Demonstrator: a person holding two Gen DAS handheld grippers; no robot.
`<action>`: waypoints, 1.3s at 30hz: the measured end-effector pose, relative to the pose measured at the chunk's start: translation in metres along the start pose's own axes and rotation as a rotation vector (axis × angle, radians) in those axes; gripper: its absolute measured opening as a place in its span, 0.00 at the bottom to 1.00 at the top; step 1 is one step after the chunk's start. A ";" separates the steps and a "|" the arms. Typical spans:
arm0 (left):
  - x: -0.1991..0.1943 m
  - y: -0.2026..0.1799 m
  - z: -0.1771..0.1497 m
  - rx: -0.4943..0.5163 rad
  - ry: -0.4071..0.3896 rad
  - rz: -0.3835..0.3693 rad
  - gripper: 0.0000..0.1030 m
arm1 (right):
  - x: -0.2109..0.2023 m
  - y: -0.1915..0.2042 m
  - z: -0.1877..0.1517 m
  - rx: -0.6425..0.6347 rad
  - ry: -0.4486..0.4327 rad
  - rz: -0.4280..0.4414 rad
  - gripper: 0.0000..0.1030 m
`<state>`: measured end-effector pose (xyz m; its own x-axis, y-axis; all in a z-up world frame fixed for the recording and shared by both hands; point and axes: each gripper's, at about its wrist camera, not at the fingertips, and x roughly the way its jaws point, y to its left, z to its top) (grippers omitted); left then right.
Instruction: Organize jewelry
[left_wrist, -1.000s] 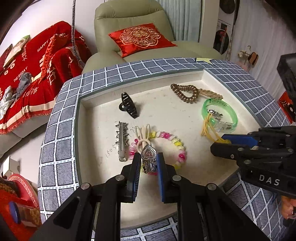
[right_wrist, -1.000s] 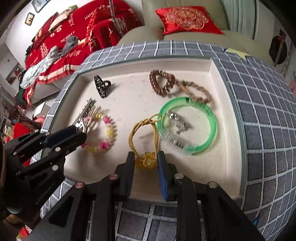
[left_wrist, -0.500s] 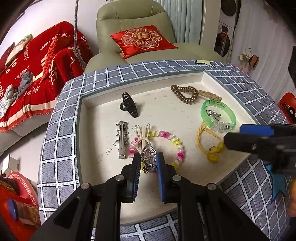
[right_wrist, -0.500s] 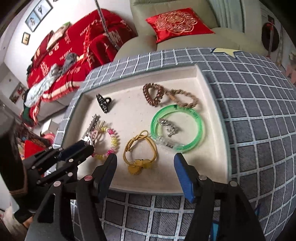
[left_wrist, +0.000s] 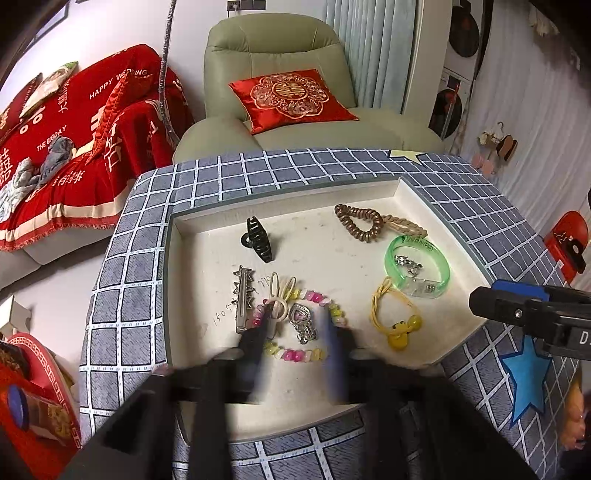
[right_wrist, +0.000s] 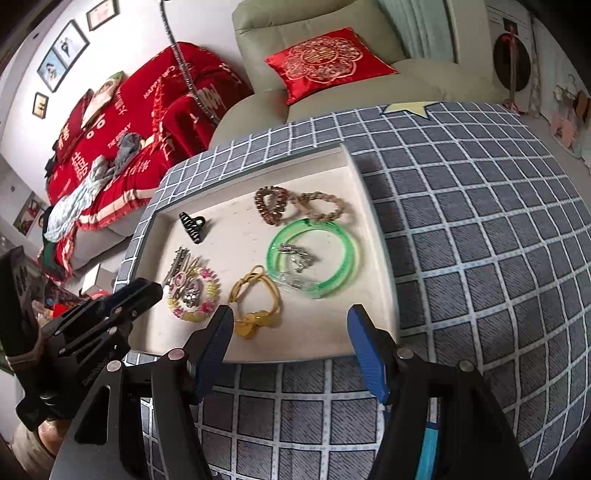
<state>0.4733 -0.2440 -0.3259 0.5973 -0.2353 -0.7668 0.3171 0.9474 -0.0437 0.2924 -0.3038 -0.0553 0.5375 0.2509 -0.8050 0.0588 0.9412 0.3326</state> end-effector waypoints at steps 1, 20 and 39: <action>-0.004 0.000 0.000 -0.006 -0.018 0.020 1.00 | -0.001 -0.002 -0.001 0.003 0.000 -0.003 0.66; -0.047 0.003 -0.030 0.005 -0.051 0.256 1.00 | -0.024 0.018 -0.012 -0.090 -0.127 -0.128 0.86; -0.109 -0.006 -0.091 -0.080 -0.147 0.257 1.00 | -0.055 0.053 -0.078 -0.233 -0.183 -0.206 0.86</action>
<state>0.3387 -0.2046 -0.3006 0.7523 -0.0092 -0.6587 0.0866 0.9926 0.0851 0.2005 -0.2497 -0.0321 0.6777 0.0255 -0.7349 -0.0005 0.9994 0.0342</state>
